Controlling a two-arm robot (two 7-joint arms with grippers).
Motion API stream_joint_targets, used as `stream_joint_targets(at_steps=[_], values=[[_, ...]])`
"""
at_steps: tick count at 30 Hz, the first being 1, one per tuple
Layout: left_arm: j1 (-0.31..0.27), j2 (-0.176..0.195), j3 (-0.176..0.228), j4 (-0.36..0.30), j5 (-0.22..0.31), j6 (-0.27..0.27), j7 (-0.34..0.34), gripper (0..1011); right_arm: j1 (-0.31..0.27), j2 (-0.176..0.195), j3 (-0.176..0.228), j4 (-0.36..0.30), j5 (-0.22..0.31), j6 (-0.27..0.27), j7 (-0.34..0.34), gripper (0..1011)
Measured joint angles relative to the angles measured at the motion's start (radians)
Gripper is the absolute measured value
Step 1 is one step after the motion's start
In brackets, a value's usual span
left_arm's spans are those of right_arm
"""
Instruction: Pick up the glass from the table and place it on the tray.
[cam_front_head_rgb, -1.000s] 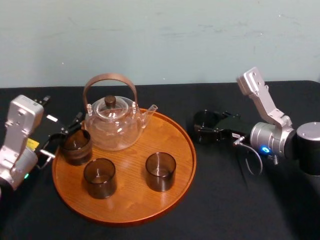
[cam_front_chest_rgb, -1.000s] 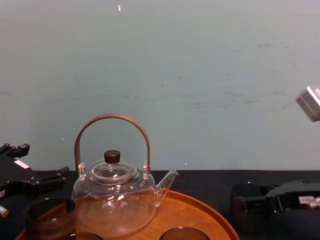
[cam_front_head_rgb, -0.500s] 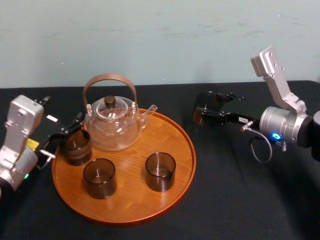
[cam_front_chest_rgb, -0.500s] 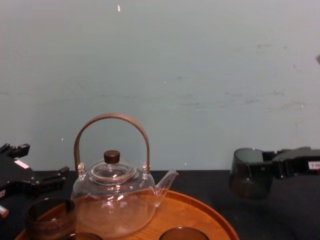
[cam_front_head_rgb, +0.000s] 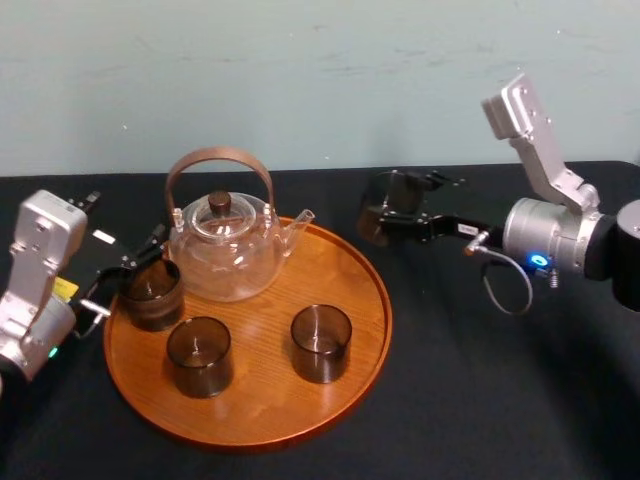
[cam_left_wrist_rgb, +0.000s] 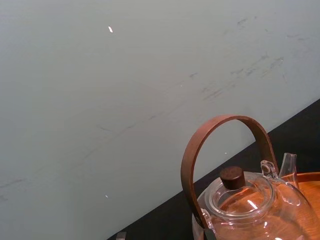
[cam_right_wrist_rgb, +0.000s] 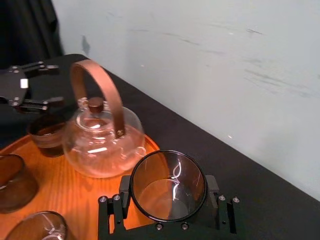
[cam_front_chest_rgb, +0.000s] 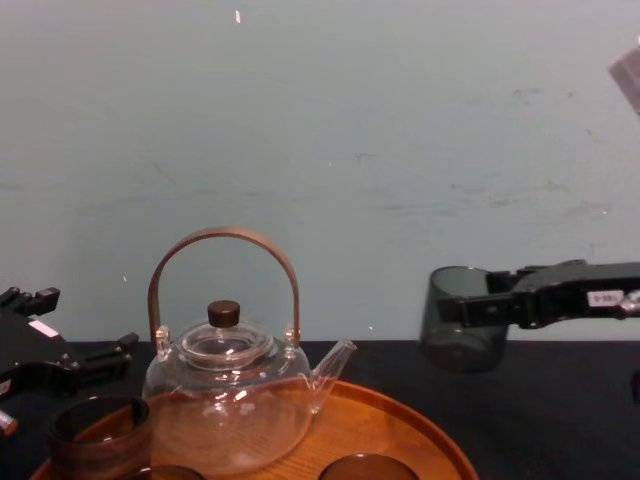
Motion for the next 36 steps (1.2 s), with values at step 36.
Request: stream_joint_targets(at_steps=[36], values=[[0.000, 0.000, 0.000, 0.000, 0.000, 0.000, 0.000, 1002, 0.102, -0.080, -0.178, 0.160, -0.028, -0.069, 0.105, 900]])
